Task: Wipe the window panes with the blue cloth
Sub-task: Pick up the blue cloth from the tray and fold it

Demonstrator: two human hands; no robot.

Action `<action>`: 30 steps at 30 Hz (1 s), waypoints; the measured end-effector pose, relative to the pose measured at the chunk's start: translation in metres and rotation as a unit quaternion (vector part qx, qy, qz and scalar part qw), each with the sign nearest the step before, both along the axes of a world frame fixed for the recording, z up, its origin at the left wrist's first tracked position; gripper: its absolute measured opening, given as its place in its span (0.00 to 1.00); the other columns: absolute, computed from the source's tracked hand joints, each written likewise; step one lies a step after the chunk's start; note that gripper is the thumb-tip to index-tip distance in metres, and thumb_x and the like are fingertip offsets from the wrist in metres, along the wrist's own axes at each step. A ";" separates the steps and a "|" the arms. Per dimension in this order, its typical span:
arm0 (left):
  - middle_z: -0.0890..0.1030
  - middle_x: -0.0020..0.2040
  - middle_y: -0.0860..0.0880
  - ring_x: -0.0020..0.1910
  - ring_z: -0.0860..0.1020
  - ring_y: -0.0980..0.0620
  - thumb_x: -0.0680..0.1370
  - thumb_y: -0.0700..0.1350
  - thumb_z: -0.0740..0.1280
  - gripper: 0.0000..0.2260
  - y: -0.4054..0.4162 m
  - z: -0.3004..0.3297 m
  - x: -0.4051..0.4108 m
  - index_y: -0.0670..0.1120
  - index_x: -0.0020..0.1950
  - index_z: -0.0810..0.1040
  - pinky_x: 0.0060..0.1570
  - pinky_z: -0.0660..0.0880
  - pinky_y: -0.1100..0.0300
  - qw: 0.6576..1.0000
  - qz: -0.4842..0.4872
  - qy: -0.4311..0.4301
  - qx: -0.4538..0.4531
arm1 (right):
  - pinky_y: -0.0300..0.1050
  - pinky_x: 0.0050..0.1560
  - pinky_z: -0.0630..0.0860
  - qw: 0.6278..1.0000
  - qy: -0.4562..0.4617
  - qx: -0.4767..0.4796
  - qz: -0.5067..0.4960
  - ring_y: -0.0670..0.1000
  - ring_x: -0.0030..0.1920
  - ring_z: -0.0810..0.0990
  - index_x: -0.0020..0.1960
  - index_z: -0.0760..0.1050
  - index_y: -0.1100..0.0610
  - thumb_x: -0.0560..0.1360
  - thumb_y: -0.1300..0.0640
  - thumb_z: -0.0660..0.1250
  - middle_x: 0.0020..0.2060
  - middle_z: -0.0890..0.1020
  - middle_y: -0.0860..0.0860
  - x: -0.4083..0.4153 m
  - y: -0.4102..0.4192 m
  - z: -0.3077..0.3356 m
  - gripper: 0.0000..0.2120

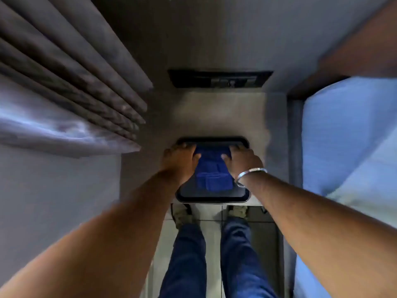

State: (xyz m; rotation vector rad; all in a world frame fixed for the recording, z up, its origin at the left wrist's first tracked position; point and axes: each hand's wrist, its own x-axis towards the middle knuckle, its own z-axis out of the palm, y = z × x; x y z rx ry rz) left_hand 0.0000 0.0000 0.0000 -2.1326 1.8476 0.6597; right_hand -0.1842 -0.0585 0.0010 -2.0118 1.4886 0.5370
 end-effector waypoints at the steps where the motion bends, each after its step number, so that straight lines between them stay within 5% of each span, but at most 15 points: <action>1: 0.75 0.71 0.43 0.67 0.74 0.41 0.84 0.59 0.57 0.24 -0.005 -0.010 -0.001 0.51 0.77 0.67 0.62 0.72 0.48 1.000 0.012 0.004 -0.003 | 0.55 0.59 0.74 1.000 -0.008 0.004 -0.020 0.65 0.65 0.73 0.69 0.69 0.59 0.81 0.44 0.60 0.67 0.73 0.61 0.003 -0.004 -0.010 0.23; 4: 0.71 0.70 0.40 0.68 0.71 0.39 0.81 0.64 0.60 0.30 -0.013 -0.030 -0.004 0.51 0.79 0.63 0.64 0.71 0.46 0.999 -0.026 -0.018 -0.010 | 0.56 0.60 0.74 1.000 -0.008 0.009 -0.018 0.63 0.65 0.73 0.68 0.70 0.60 0.78 0.43 0.66 0.66 0.73 0.61 0.009 -0.012 -0.027 0.26; 8: 0.67 0.69 0.44 0.69 0.67 0.42 0.77 0.60 0.69 0.23 -0.003 -0.040 -0.009 0.51 0.68 0.74 0.67 0.69 0.48 0.999 -0.036 -0.003 0.017 | 0.51 0.60 0.74 0.999 -0.018 0.021 0.020 0.62 0.62 0.73 0.63 0.74 0.57 0.71 0.45 0.75 0.62 0.73 0.59 0.006 -0.016 -0.032 0.26; 11: 0.75 0.64 0.47 0.64 0.74 0.44 0.74 0.49 0.76 0.14 0.004 -0.032 -0.003 0.49 0.56 0.78 0.60 0.73 0.52 0.990 0.034 0.136 0.000 | 0.43 0.47 0.70 0.992 -0.096 0.086 -0.009 0.55 0.47 0.73 0.48 0.75 0.55 0.67 0.55 0.78 0.47 0.74 0.54 0.001 -0.017 -0.021 0.15; 13: 0.80 0.49 0.50 0.50 0.79 0.48 0.73 0.41 0.76 0.11 0.011 -0.010 0.002 0.51 0.48 0.76 0.48 0.75 0.53 0.956 0.115 0.270 0.006 | 0.42 0.38 0.65 0.972 -0.184 0.130 -0.066 0.52 0.38 0.71 0.40 0.68 0.52 0.68 0.63 0.76 0.35 0.72 0.50 -0.004 -0.010 0.003 0.16; 17: 0.80 0.37 0.56 0.35 0.75 0.62 0.71 0.32 0.76 0.18 0.027 0.077 0.012 0.54 0.44 0.76 0.40 0.73 0.64 0.854 0.268 0.441 -0.069 | 0.33 0.39 0.72 0.915 -0.358 0.106 -0.151 0.38 0.34 0.75 0.48 0.74 0.54 0.70 0.70 0.74 0.38 0.78 0.48 -0.014 0.001 0.095 0.16; 22: 0.86 0.44 0.56 0.44 0.83 0.58 0.74 0.40 0.74 0.11 0.054 0.238 0.024 0.56 0.49 0.84 0.47 0.79 0.65 0.761 0.315 0.540 -0.174 | 0.32 0.43 0.77 0.880 -0.443 0.079 -0.149 0.39 0.42 0.83 0.50 0.80 0.49 0.69 0.70 0.75 0.42 0.85 0.42 0.000 0.010 0.251 0.18; 25: 0.85 0.41 0.58 0.41 0.81 0.60 0.76 0.32 0.72 0.11 0.080 0.322 0.034 0.48 0.47 0.81 0.45 0.79 0.66 0.737 0.342 0.531 -0.238 | 0.33 0.44 0.78 0.868 -0.480 0.073 -0.102 0.40 0.43 0.83 0.50 0.81 0.56 0.68 0.71 0.75 0.44 0.85 0.44 0.025 0.019 0.338 0.16; 30: 0.83 0.41 0.55 0.39 0.79 0.60 0.77 0.27 0.69 0.11 0.134 0.425 0.054 0.43 0.49 0.78 0.43 0.77 0.66 0.697 0.400 0.468 -0.368 | 0.31 0.44 0.76 0.838 -0.539 0.072 0.044 0.38 0.41 0.82 0.49 0.80 0.51 0.68 0.72 0.75 0.41 0.85 0.40 0.086 0.035 0.439 0.18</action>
